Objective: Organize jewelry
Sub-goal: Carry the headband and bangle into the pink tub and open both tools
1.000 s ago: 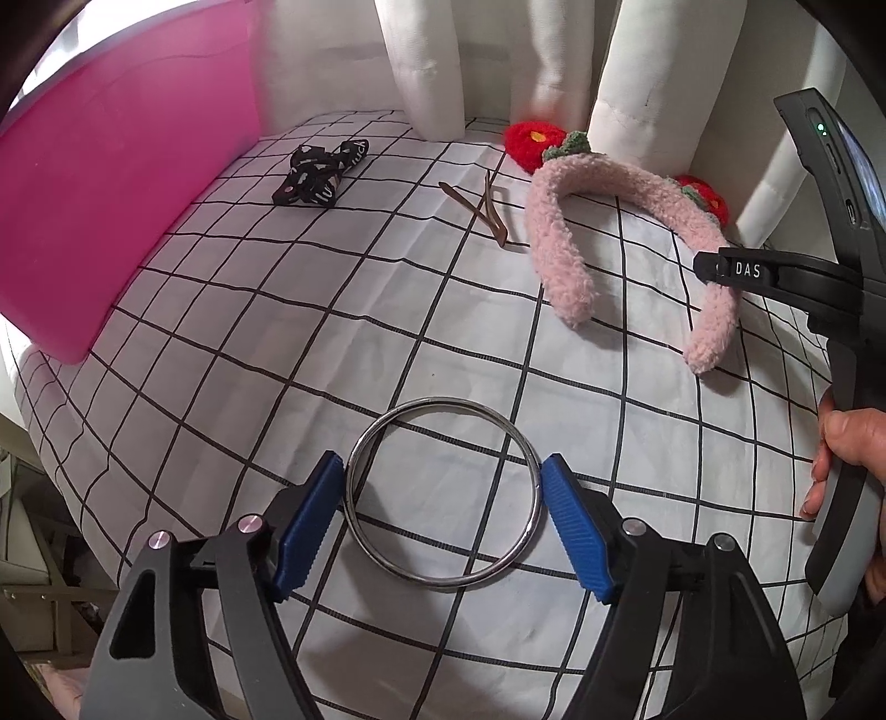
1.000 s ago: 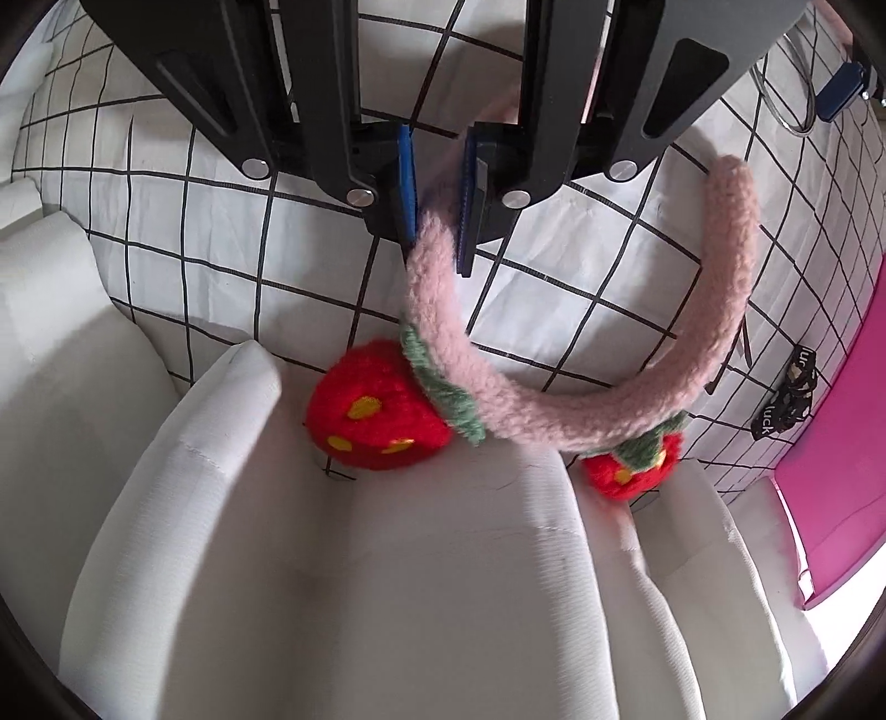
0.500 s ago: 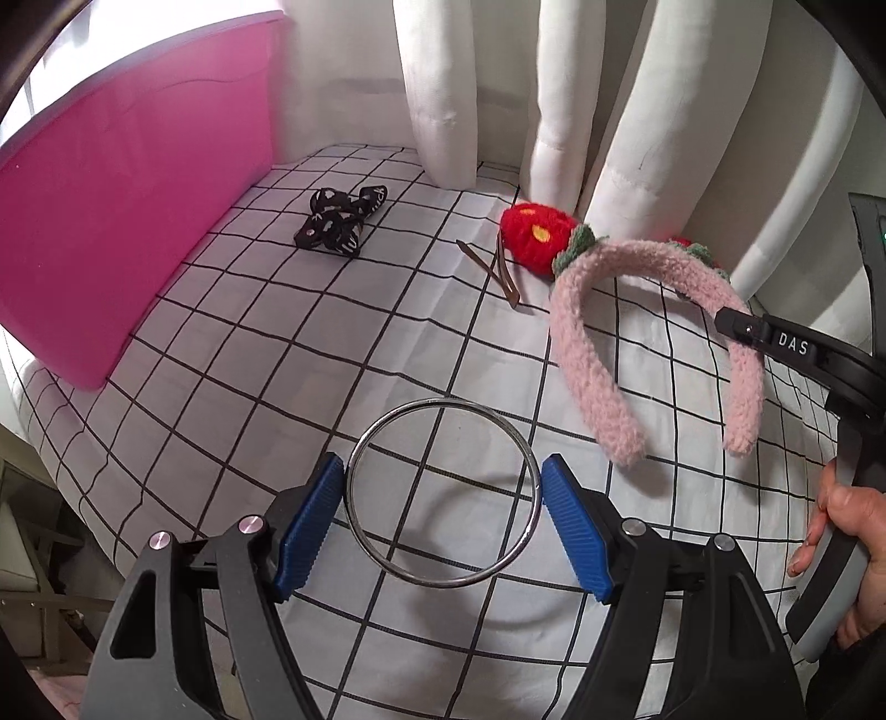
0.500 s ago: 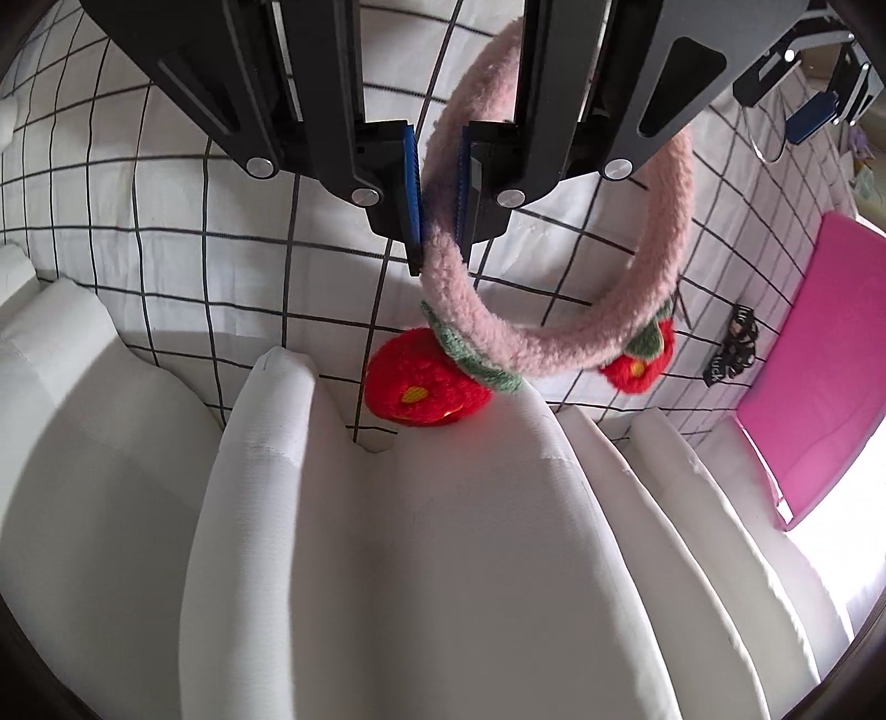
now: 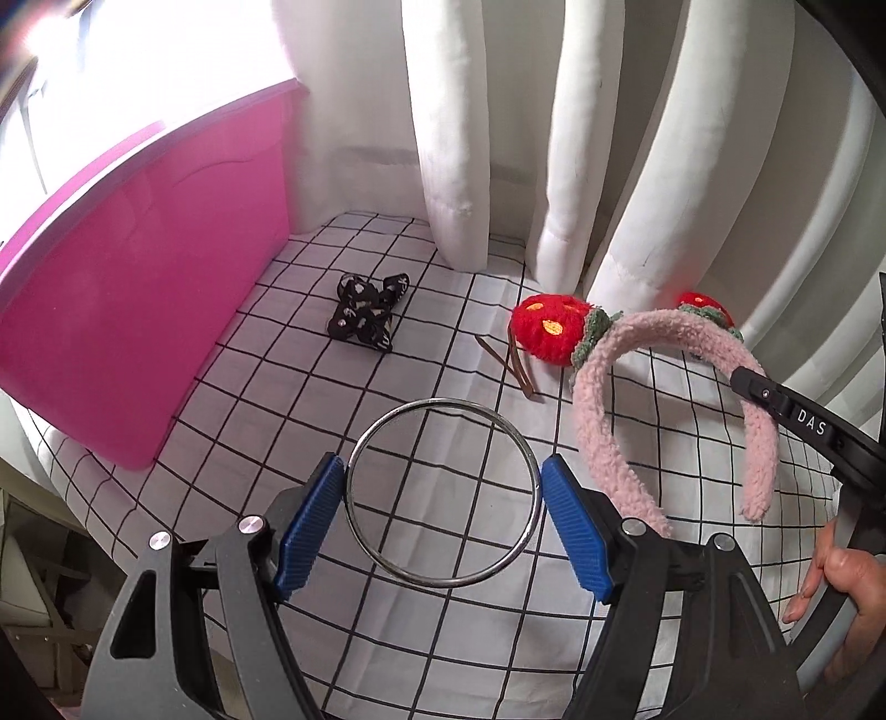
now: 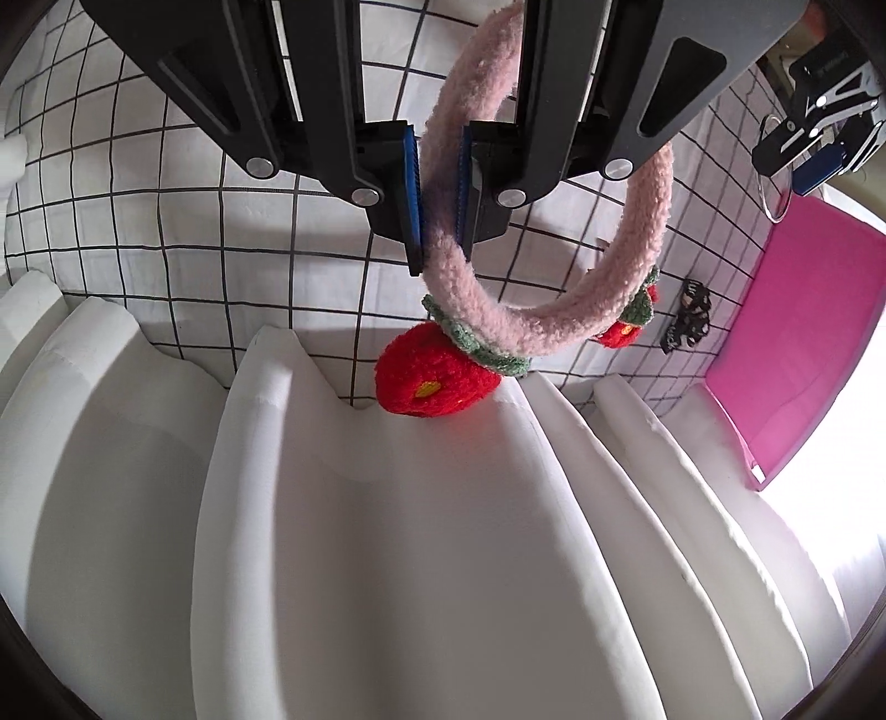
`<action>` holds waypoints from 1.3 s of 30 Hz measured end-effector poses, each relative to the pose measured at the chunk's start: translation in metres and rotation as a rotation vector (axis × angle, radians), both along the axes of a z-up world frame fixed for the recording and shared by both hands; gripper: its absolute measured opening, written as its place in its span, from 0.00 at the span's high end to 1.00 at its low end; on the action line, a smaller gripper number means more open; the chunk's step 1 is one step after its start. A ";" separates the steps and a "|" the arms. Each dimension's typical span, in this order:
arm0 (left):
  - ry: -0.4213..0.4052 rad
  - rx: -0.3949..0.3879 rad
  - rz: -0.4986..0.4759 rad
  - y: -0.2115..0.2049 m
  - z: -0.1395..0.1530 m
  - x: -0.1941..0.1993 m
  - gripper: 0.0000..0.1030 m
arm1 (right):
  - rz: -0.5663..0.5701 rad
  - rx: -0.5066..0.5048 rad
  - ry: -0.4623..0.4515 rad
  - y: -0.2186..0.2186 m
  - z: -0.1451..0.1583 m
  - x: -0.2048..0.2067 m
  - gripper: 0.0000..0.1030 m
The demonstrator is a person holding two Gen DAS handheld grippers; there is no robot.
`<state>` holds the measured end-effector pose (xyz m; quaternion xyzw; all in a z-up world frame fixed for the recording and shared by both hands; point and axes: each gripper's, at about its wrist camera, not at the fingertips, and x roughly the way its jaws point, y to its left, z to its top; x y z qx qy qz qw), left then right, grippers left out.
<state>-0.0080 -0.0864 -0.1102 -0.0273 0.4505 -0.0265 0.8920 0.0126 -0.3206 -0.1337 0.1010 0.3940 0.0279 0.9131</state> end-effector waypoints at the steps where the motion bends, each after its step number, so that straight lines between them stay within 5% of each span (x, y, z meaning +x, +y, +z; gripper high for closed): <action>1: -0.008 0.000 -0.002 0.001 0.003 0.001 0.31 | -0.005 0.003 -0.007 0.001 0.004 -0.001 0.90; 14: -0.154 -0.037 -0.013 0.037 0.068 0.014 0.31 | -0.009 0.019 -0.144 0.051 0.074 -0.005 0.90; 27: -0.331 -0.039 0.094 0.145 0.148 0.038 0.31 | 0.136 0.028 -0.320 0.166 0.156 0.026 0.90; 39: -0.322 0.023 0.267 0.271 0.150 0.068 0.31 | 0.352 -0.025 -0.317 0.312 0.178 0.086 0.90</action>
